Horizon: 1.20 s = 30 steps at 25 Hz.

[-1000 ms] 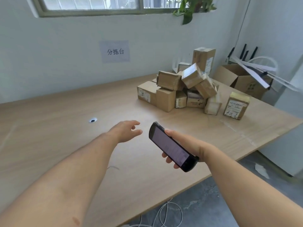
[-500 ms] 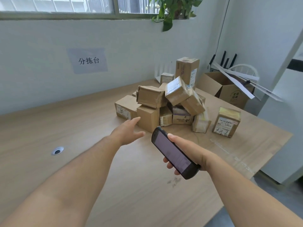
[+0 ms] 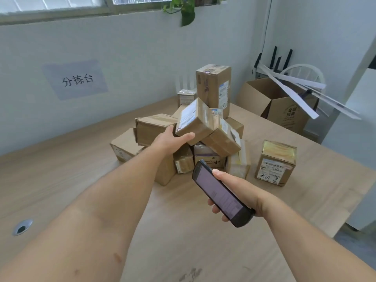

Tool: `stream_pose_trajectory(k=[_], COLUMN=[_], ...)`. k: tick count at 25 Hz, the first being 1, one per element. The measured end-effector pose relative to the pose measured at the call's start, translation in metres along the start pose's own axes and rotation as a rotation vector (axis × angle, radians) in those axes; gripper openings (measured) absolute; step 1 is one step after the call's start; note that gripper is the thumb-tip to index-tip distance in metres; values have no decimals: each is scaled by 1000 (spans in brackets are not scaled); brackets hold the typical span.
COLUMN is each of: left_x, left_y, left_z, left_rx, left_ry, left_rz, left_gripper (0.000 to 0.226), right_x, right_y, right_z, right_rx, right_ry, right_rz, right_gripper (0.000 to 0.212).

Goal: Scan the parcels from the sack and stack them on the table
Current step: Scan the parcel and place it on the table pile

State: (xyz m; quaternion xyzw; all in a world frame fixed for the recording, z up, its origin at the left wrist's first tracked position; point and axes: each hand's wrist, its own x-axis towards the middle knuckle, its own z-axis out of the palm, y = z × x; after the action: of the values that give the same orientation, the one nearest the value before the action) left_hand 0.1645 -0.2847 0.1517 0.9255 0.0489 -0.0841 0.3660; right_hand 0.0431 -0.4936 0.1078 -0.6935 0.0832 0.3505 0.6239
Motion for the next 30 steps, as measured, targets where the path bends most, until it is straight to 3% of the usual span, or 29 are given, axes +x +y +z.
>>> stream_pose_trajectory(k=[6, 13, 16, 24, 30], left_x=[51, 53, 26, -96, -196], left_y=[36, 39, 20, -120, -265], left_z=[26, 33, 18, -61, -99], left_rx=[-58, -121, -164, -105, 140], left_ry=[17, 183, 166, 19, -60], left_rz=[-126, -200, -116, -7, -266], left_gripper=[143, 92, 87, 123, 126], right_x=[4, 2, -2, -20, -21], right_y=[6, 13, 16, 34, 58], right_z=[-47, -49, -32, 77, 187], right_rx=[35, 34, 23, -29, -110], right_ry=[25, 36, 13, -43, -141], right_rz=[13, 24, 25, 11, 66], right_gripper=[68, 65, 68, 64, 64])
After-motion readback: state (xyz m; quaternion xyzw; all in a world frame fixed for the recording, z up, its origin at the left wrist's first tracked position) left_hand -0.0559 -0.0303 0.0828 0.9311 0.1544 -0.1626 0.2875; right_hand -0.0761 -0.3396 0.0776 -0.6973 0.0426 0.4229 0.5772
